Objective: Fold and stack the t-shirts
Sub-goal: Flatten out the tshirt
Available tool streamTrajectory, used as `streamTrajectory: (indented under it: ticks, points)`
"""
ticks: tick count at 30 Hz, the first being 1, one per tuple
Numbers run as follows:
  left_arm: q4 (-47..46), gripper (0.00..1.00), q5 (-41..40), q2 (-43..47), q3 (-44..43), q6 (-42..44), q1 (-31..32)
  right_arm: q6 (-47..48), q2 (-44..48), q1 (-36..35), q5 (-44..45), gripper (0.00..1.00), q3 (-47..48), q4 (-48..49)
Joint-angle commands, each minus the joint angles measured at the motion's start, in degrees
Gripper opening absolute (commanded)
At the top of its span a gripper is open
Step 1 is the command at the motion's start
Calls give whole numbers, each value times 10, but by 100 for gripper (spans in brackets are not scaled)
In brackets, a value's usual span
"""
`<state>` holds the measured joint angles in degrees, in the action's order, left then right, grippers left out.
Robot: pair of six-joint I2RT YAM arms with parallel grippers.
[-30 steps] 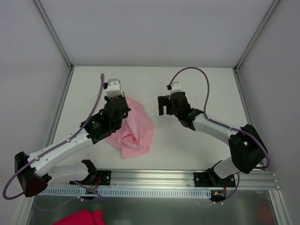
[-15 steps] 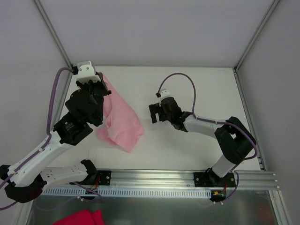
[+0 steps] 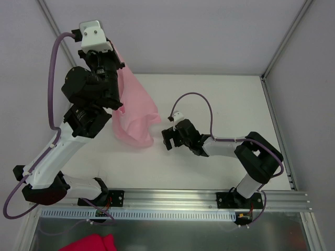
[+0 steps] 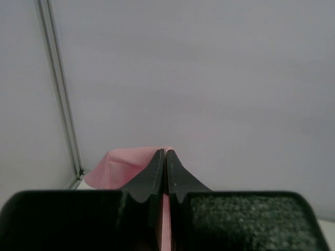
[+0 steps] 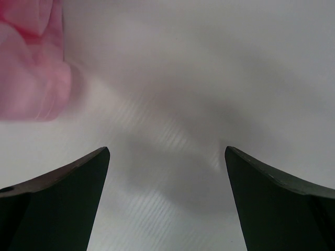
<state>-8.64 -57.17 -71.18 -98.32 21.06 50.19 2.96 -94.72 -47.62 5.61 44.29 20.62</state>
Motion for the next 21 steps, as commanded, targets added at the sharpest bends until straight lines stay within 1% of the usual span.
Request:
streamTrajectory:
  ticks: [1,5,8,12,13,14,15,16,18,20,21]
  points:
    - [-43,0,-4,-31,-106,88,2,17,-13,-27,-11,98,0,56]
    - [-32,0,22,-55,-169,90,6,29,-27,-57,5,98,12,41]
    - [-46,0,24,-58,-184,107,13,40,-37,-70,34,98,23,29]
    - [-191,0,20,-54,-147,191,32,42,-42,-69,41,98,21,28]
    - [-189,0,30,-55,-155,208,38,41,-41,-70,36,98,19,33]
    - [-173,0,35,-68,-168,203,41,40,-41,-70,34,98,18,36]
    - [-154,0,38,-77,-207,197,45,39,-42,-70,32,98,18,40]
    - [-104,0,48,-87,-230,183,52,39,-45,-70,33,98,18,41]
    - [-79,0,59,-114,-272,182,69,35,-48,-70,41,98,20,42]
    - [-84,0,76,-141,-300,220,117,33,-50,-68,69,98,23,29]
    - [-93,0,78,-155,-311,271,137,30,-49,-66,101,98,25,24]
